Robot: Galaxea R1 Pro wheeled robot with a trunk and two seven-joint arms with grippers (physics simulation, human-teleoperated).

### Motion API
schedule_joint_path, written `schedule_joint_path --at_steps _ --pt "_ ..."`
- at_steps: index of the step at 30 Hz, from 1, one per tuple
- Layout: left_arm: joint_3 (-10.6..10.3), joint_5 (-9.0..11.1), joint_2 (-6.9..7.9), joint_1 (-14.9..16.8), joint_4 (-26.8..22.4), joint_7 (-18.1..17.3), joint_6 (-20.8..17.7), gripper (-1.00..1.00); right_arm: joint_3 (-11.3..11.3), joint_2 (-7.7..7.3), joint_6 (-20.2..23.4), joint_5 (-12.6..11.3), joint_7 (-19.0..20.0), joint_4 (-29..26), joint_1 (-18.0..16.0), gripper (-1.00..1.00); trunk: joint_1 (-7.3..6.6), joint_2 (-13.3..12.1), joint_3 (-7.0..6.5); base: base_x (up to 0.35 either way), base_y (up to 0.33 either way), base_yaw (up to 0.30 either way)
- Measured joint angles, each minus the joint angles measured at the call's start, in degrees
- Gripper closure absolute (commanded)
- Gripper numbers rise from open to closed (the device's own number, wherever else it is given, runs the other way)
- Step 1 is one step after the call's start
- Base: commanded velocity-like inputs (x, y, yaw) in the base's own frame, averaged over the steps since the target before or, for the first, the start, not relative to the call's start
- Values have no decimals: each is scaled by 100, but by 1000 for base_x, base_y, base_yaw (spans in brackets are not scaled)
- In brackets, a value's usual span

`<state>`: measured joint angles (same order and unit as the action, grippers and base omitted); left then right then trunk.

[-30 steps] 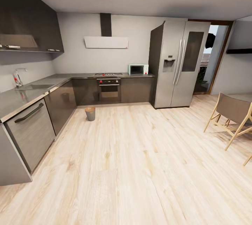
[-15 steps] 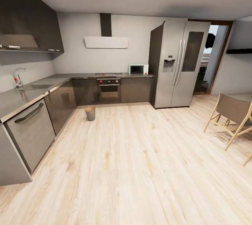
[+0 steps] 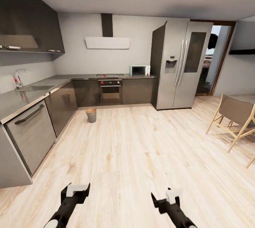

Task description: Put the three can of soda from the living room inside the tash can in the kitchen.

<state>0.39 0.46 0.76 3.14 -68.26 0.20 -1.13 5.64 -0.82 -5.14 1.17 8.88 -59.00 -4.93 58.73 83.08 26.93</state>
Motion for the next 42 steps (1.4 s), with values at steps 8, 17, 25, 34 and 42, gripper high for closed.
schedule_joint_path --at_steps 8,17,25,34,42 --pt "-7 -48 3 -382 -231 -30 671 -100 -203 -389 -371 -45 12 -539 502 -100 0 0 1 16 0 0" --pt "-12 -63 1 -689 -41 -26 980 -100 -923 -472 -708 -49 44 -654 682 -100 0 0 0 109 0 0" --pt "-13 -25 -5 -715 323 -27 1041 -100 -1116 -446 -733 -33 8 -657 701 -100 0 0 0 209 0 0" --pt "-16 -58 -6 -718 590 -14 1146 -100 -1136 -413 -734 -34 -25 -612 704 -100 0 0 0 317 42 0" --pt "-26 -67 -6 -718 602 -12 1150 -100 -1114 -410 -734 -29 -26 -593 704 -100 0 0 0 325 89 0"
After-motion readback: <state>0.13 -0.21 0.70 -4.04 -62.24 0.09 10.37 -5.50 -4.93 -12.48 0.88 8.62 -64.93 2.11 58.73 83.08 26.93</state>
